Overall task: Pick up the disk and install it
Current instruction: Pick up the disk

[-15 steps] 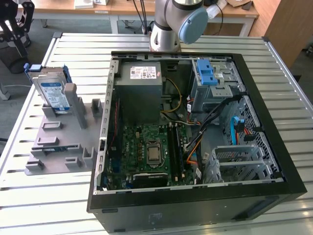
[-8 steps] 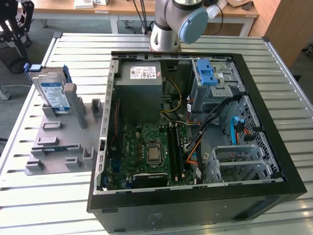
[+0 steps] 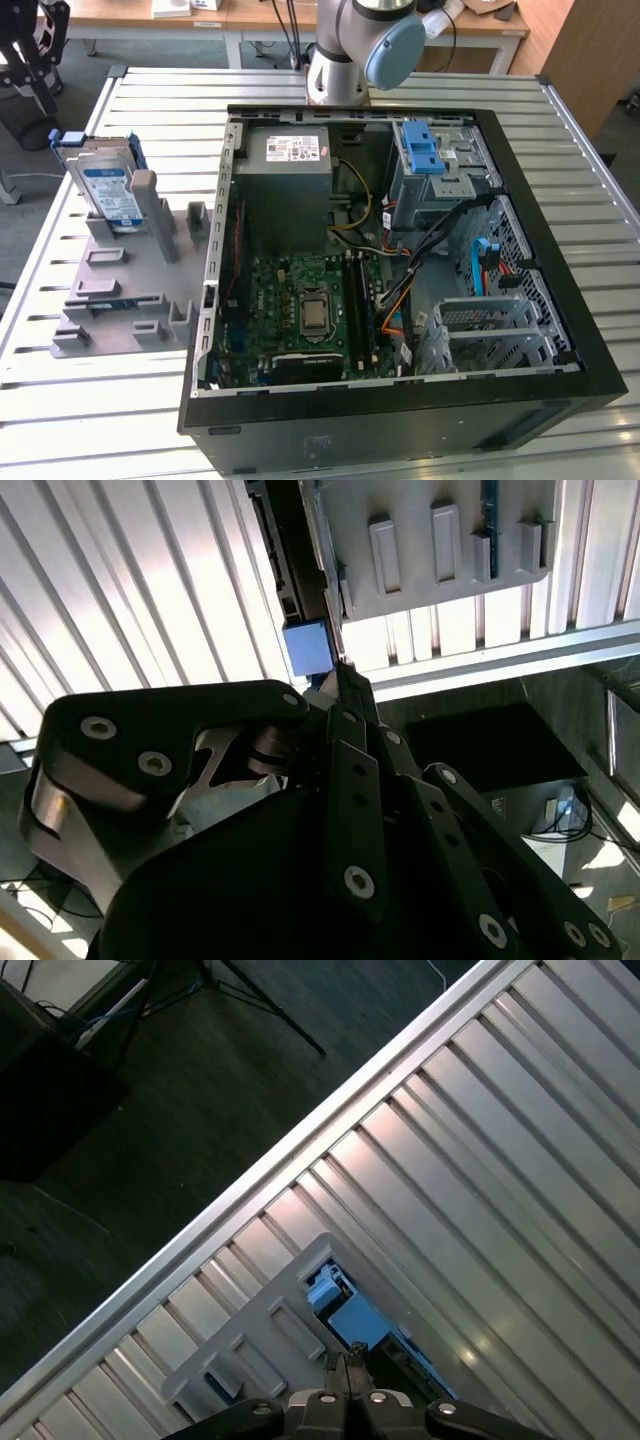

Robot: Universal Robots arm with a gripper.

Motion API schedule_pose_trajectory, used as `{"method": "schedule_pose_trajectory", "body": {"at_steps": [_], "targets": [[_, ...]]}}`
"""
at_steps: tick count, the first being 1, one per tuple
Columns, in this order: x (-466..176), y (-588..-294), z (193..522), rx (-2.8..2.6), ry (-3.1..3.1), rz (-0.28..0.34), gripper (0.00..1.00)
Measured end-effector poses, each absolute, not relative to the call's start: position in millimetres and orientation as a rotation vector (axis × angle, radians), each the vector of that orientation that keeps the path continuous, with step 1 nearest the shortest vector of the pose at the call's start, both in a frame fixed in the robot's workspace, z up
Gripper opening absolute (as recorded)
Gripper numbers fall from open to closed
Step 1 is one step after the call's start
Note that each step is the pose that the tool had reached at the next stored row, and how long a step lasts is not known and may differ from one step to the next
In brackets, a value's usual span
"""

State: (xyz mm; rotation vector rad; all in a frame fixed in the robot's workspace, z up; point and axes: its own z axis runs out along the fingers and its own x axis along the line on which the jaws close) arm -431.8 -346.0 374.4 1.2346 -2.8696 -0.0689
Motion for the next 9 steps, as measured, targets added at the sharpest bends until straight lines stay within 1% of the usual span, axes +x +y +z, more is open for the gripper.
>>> {"method": "schedule_pose_trajectory", "body": {"at_steps": [2,9], "targets": [[-431.9,-346.0,374.2,1.248,-2.875,-0.079,0.11],[-431.9,-346.1,372.0,1.396,-2.813,-0.076,0.11]]}}
